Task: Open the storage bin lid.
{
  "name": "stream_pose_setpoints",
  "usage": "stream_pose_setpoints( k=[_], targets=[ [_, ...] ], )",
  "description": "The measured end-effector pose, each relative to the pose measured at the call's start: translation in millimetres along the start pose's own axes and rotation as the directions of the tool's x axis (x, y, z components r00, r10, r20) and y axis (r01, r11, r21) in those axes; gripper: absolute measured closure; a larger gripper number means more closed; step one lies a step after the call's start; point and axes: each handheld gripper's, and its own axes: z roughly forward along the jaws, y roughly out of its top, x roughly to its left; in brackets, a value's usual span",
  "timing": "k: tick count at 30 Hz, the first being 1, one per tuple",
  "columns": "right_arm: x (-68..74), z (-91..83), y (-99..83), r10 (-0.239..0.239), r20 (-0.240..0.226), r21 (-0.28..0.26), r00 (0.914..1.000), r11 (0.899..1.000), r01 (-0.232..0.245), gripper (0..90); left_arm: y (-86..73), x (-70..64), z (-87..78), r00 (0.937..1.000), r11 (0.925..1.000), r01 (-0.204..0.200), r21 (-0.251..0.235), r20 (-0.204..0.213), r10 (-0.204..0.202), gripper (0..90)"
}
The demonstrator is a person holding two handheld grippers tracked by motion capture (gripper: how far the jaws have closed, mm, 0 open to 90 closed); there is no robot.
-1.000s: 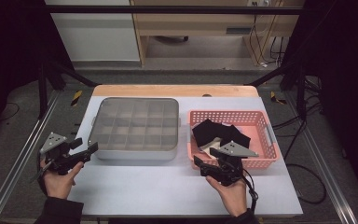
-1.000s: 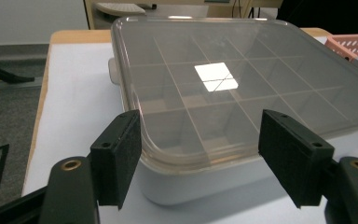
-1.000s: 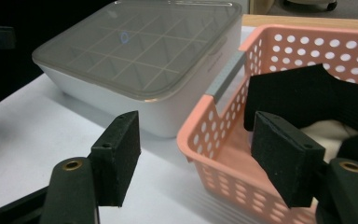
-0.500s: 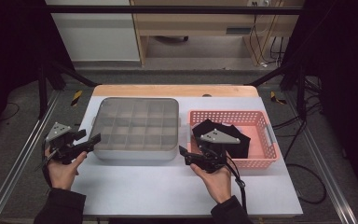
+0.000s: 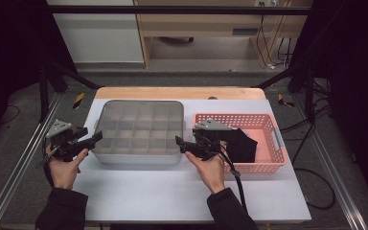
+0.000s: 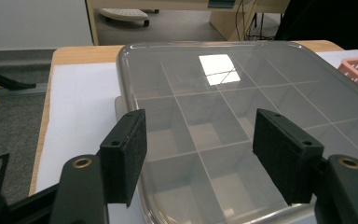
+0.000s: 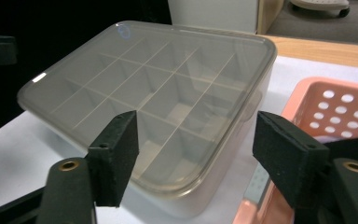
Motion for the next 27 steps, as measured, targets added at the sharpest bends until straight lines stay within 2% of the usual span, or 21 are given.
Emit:
stream_pose_setpoints(
  k=[3,7,10,15,19,27],
  targets=[
    [0.4,6.3,4.7,-0.003,0.002,-0.012,1.0000,1.000,0.003,34.4,2.5,4.0,2.6,0.9999,1.0000,0.005,0.002,-0.015,-0.005,35.4],
    [1.4,18.2,9.6,-0.004,0.009,0.010,1.0000,1.000,0.003,33.7,5.1,10.8,7.4,0.9994,0.9998,0.017,0.009,-0.031,-0.017,36.4],
    [0.6,27.0,12.5,0.007,0.014,0.010,0.9999,1.000,-0.007,33.4,6.4,13.4,12.8,0.9990,0.9996,0.009,0.028,-0.045,-0.008,36.7],
    [-1.7,40.2,19.6,0.024,0.041,0.031,0.9989,0.999,-0.025,34.0,8.9,19.3,25.2,0.9992,0.9985,0.016,0.053,-0.038,-0.014,36.4],
    [-3.2,49.0,25.4,0.040,0.052,0.039,0.9978,0.998,-0.042,32.6,10.0,22.8,34.7,0.9987,0.9978,0.041,0.053,-0.031,-0.040,36.1],
    [-8.1,68.5,26.4,0.074,0.074,0.082,0.9945,0.993,-0.080,31.6,14.8,32.1,54.2,0.9981,0.9946,0.056,0.087,-0.030,-0.053,35.1]
  ],
)
